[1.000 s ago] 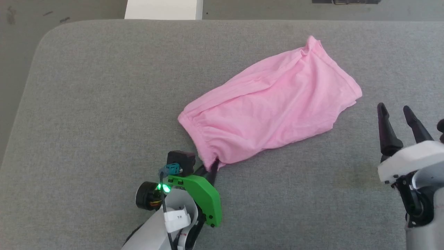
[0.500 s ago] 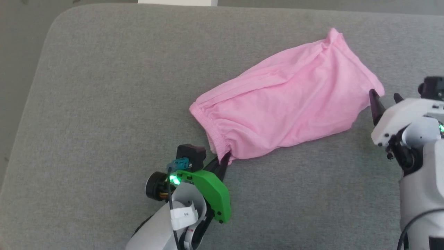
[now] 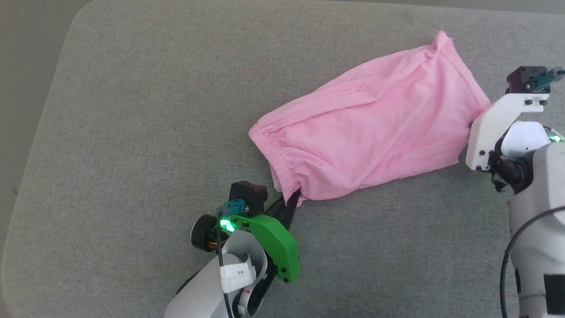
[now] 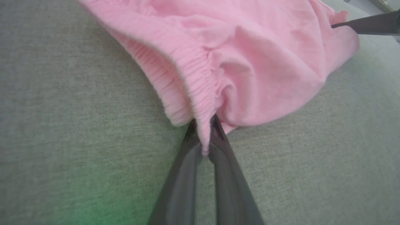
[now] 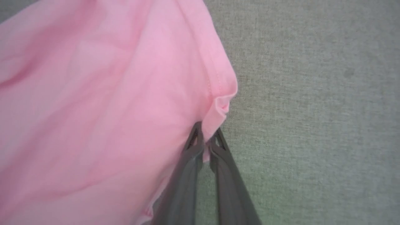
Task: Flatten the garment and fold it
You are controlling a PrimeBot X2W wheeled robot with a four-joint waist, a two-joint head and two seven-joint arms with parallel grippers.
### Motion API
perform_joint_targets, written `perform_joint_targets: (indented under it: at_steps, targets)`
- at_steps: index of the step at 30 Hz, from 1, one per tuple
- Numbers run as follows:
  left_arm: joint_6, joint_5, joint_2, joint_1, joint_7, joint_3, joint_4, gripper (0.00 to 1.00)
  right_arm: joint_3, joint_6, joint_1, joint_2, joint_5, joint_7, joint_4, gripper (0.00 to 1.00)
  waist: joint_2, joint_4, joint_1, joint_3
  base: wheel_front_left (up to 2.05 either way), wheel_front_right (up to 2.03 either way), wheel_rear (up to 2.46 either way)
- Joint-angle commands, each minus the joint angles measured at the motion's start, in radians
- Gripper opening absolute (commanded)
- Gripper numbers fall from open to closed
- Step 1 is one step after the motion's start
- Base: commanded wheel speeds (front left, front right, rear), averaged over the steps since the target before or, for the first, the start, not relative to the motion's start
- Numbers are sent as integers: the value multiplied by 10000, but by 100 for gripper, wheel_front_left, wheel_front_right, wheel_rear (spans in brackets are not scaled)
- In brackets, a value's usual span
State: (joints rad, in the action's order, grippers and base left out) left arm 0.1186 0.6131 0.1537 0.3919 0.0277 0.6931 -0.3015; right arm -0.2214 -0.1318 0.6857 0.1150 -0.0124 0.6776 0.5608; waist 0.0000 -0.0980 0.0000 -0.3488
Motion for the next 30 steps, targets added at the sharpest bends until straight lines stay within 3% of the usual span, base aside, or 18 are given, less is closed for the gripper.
perform_joint_targets:
  at_steps: [1, 6, 12, 21, 25, 30]
  targets:
    - [17, 94, 83, -37, 6, -4, -163, 0, 99, 11, -481, -3, -124, -89, -81, 0, 0, 65, 0, 102, 0, 0, 0]
    - [-58, 196, 192, -132, -69, -46, -81, 0, 266, 11, -1254, 62, -738, -514, -1254, 0, 0, 169, 0, 494, 0, 0, 0]
    - [-37, 358, 639, -458, 59, -179, 502, 0, 51, 11, -2840, 34, -1424, -464, -3480, 0, 0, 420, 0, 1056, 0, 0, 0]
    - [203, 693, 1799, -1422, 1332, -128, 2141, 0, -321, 11, -5910, -546, -2099, 170, -6350, 0, 0, 935, 0, 1430, 0, 0, 0]
    - [562, 901, 2266, -2003, 1885, -201, 2757, 0, -410, 11, -6816, -636, -2449, -38, -6553, 0, 0, 1134, 0, 1436, 0, 0, 0]
    - [872, 1110, 2411, -2501, 2103, -254, 3195, 0, -282, 11, -7244, -643, -2799, -856, -5621, 0, 0, 1202, 0, 1441, 0, 0, 0]
